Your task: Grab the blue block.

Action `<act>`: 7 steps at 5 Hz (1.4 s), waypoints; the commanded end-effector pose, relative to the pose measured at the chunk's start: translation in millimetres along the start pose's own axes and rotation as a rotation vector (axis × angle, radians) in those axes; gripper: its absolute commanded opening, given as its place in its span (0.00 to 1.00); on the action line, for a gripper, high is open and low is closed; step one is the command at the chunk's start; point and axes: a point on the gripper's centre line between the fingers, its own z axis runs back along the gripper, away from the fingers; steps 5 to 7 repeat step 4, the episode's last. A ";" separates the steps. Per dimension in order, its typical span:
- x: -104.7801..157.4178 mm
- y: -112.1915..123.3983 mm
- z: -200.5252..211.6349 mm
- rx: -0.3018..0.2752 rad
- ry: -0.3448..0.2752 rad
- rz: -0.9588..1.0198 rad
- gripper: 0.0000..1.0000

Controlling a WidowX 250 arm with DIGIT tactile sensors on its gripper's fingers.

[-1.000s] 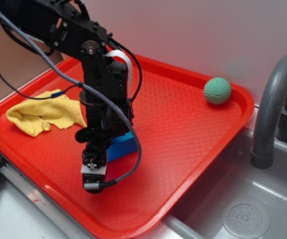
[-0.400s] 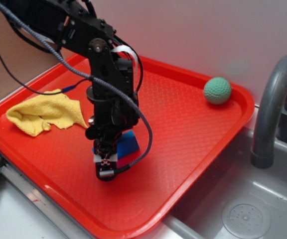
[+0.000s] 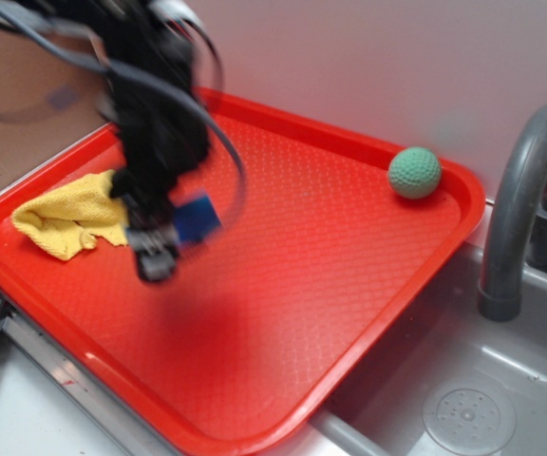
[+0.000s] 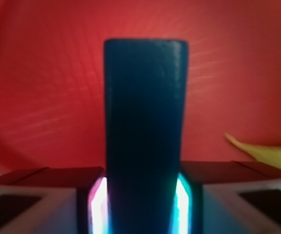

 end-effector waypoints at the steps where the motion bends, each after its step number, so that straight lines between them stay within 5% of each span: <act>1: -34.1 26.0 103.8 -0.081 -0.187 0.345 0.00; 2: -51.0 24.2 151.9 -0.046 -0.281 0.389 0.00; 3: -49.4 25.4 156.8 -0.098 -0.335 0.447 0.00; 7: -45.0 28.2 148.3 -0.093 -0.305 0.414 0.00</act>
